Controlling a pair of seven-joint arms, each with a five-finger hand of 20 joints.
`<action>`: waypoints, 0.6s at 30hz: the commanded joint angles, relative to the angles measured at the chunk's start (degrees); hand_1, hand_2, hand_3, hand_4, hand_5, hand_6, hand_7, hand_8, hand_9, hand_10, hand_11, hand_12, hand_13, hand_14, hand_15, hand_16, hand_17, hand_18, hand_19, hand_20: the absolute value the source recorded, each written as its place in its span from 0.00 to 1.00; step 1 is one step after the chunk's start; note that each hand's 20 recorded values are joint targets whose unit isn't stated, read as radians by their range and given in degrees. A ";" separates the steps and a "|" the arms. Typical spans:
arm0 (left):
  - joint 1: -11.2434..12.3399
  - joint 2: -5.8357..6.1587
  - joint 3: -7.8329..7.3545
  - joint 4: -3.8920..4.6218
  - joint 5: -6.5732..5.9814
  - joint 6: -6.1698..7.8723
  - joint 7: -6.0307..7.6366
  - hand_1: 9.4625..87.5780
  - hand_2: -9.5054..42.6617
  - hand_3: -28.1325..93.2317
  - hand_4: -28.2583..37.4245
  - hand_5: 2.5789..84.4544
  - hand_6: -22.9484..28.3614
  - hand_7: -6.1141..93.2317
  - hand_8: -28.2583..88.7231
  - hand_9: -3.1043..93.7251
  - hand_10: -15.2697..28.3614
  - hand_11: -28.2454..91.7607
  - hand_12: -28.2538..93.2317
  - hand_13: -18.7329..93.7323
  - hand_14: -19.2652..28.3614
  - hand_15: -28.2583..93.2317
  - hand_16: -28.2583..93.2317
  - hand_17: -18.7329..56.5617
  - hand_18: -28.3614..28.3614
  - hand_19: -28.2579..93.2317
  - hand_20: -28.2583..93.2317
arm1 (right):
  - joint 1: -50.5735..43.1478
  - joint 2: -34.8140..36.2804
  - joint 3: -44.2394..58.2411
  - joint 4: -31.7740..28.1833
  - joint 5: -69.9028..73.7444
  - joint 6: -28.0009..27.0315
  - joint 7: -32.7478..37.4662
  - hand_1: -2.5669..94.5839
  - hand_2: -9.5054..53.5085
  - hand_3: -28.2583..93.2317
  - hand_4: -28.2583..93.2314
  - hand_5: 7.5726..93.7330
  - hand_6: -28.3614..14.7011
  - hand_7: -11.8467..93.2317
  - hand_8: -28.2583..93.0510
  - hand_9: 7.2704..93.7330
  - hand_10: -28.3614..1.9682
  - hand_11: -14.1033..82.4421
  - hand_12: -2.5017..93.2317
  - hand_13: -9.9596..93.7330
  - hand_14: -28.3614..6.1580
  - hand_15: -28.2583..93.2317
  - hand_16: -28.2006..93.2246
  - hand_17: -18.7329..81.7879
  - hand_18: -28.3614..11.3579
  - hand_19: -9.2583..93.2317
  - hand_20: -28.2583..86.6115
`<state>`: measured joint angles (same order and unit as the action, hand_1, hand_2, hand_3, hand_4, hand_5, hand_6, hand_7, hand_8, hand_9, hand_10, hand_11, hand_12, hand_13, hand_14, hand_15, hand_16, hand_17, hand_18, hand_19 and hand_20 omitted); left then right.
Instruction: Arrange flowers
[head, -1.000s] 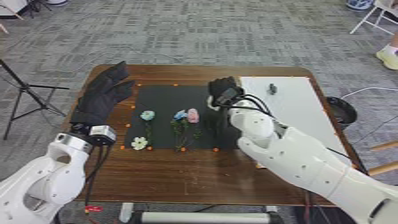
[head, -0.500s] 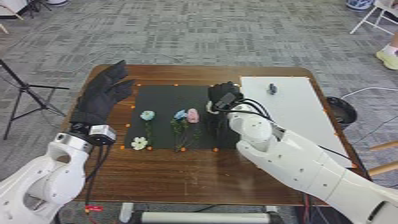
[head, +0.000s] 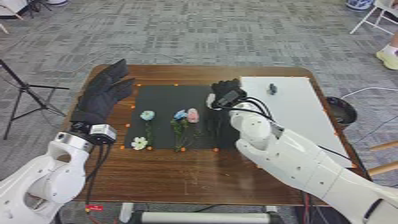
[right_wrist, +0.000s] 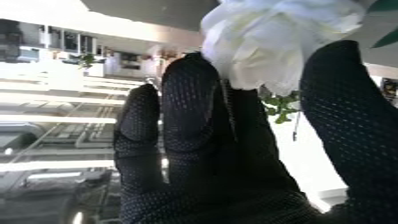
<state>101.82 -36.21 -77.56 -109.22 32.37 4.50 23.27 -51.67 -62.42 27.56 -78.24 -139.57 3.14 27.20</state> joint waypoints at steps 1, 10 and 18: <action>1.28 -0.84 -1.10 -0.74 0.22 -0.11 0.02 0.23 0.11 0.78 0.04 0.26 0.48 0.23 0.17 0.22 0.58 0.37 0.36 0.31 0.69 0.45 0.27 0.10 0.84 0.54 0.33 | 2.09 2.40 2.69 -0.26 0.41 -1.29 1.31 0.30 0.00 0.94 0.00 0.37 0.50 0.29 0.15 0.40 0.45 0.38 0.24 0.64 0.57 0.83 0.40 0.43 0.21 0.85 0.64; 1.72 -0.99 -1.44 -0.88 0.22 -0.06 0.08 0.23 0.11 0.78 0.04 0.26 0.48 0.22 0.17 0.22 0.58 0.36 0.38 0.31 0.68 0.43 0.28 0.10 0.83 0.53 0.33 | 3.54 6.20 4.20 2.26 0.79 -7.71 4.59 0.32 0.00 0.95 0.02 0.28 0.46 0.25 0.16 0.28 0.39 0.29 0.23 0.55 0.50 0.77 0.37 0.40 0.21 0.81 0.62; 2.67 -0.90 -2.07 -1.20 0.19 0.12 0.07 0.23 0.11 0.77 0.04 0.26 0.48 0.22 0.18 0.22 0.58 0.35 0.38 0.31 0.68 0.43 0.28 0.10 0.83 0.53 0.33 | 3.62 9.27 4.77 3.95 1.90 -13.26 7.38 0.35 0.00 0.96 0.02 0.23 0.44 0.23 0.17 0.26 0.33 0.25 0.22 0.54 0.50 0.81 0.35 0.39 0.22 0.82 0.62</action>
<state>103.31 -36.54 -78.88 -109.64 32.39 4.57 23.30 -48.72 -57.05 31.38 -76.15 -138.11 -7.97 31.58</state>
